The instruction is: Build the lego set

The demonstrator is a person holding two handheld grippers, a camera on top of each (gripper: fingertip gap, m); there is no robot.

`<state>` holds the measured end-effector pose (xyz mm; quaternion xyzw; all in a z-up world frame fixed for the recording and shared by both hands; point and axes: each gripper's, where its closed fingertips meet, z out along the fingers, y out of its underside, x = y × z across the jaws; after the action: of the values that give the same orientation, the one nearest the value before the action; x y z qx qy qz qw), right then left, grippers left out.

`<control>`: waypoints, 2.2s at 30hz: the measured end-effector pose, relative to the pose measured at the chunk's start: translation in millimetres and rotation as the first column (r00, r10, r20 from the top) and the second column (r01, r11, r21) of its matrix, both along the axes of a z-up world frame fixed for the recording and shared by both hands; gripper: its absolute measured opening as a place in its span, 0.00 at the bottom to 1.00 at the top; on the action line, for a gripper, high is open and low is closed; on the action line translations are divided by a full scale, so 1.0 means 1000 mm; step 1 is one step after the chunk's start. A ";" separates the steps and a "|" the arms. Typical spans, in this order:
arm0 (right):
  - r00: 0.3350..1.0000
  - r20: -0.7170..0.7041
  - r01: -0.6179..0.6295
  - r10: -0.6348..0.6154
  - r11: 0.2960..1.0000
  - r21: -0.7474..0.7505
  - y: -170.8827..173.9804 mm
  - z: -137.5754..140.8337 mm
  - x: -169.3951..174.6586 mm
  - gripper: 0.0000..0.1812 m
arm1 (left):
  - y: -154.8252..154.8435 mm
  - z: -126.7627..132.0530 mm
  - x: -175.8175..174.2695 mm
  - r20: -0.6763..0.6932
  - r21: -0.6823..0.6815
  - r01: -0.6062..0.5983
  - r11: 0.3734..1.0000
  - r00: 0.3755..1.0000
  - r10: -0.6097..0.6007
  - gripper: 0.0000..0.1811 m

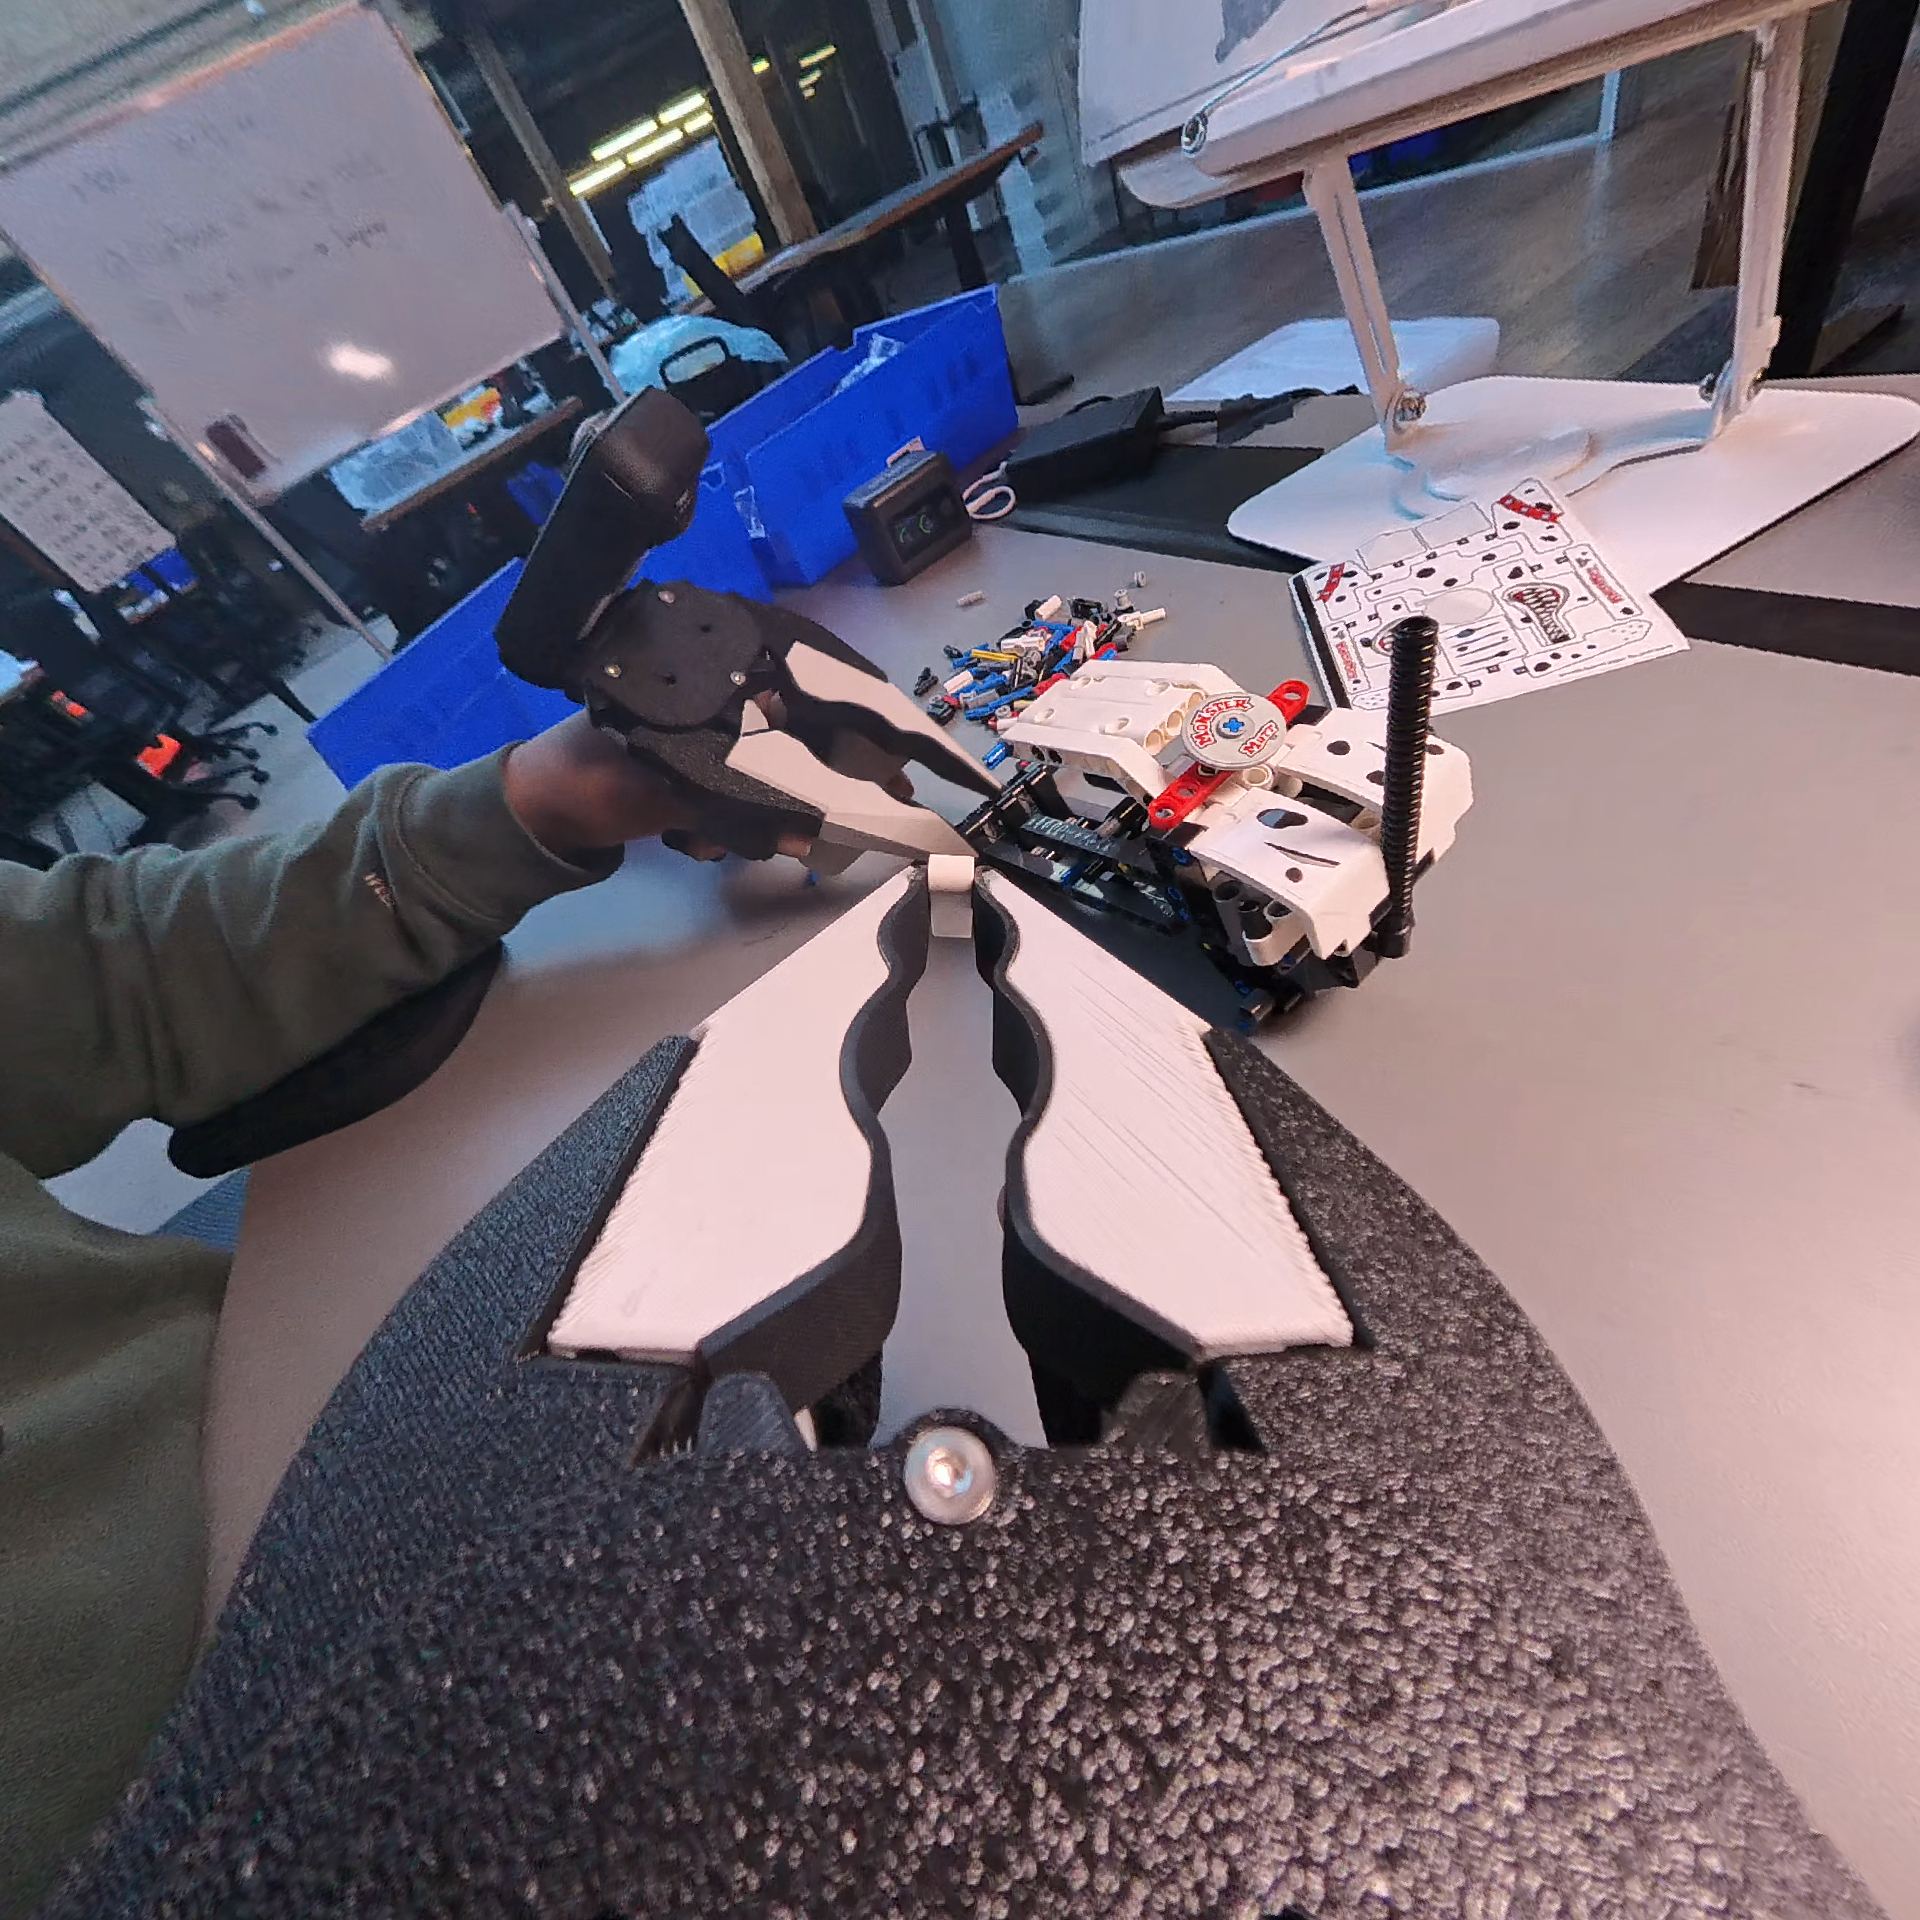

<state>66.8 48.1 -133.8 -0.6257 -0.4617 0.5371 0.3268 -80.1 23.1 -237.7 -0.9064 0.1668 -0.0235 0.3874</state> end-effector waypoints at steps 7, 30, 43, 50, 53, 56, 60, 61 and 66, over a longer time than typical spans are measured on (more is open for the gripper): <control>1.000 0.006 -0.026 0.026 1.000 0.018 -0.009 -0.001 -0.003 0.04 | -0.013 0.000 0.008 -0.072 -0.019 0.031 0.999 0.997 -0.032 0.17; 0.981 -0.122 -0.164 0.150 0.981 -0.107 -0.057 0.029 0.005 0.04 | -0.087 0.056 0.098 0.132 0.215 0.224 0.951 0.958 -0.255 0.23; 0.909 -0.228 -0.413 0.350 0.831 -0.371 -0.114 0.028 -0.008 0.04 | -0.099 0.131 0.148 0.515 0.466 0.220 0.857 0.719 -0.466 0.12; 0.962 -0.122 -0.269 0.246 0.932 -0.244 -0.107 0.015 -0.021 0.04 | -0.089 0.113 0.133 0.188 0.489 0.227 0.843 0.916 -0.356 0.10; 0.984 -0.068 -0.178 0.168 0.960 -0.216 -0.102 0.010 -0.027 0.04 | -0.082 0.103 0.128 0.053 0.474 0.231 0.850 0.956 -0.290 0.13; 0.995 -0.014 -0.095 0.095 0.966 -0.241 -0.101 0.003 -0.034 0.04 | -0.076 0.091 0.123 -0.050 0.452 0.244 0.858 0.967 -0.249 0.13; 0.999 0.046 -0.018 0.026 0.987 -0.160 -0.101 -0.008 -0.039 0.04 | -0.072 0.086 0.120 -0.023 0.433 0.213 0.876 0.974 -0.225 0.05; 0.999 0.039 -0.015 0.020 0.992 -0.121 -0.101 -0.006 -0.039 0.04 | -0.072 0.087 0.120 0.004 0.437 0.205 0.876 0.973 -0.230 0.05; 0.949 -0.237 -0.242 0.207 0.962 -0.129 -0.128 0.048 -0.027 0.23 | -0.093 0.130 0.132 0.478 0.538 0.162 0.827 0.749 -0.458 0.04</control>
<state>39.6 -80.0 -85.9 -0.5290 -0.4475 0.6716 0.2625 52.4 -70.2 -107.6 -0.6912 0.1920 -0.3284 0.6145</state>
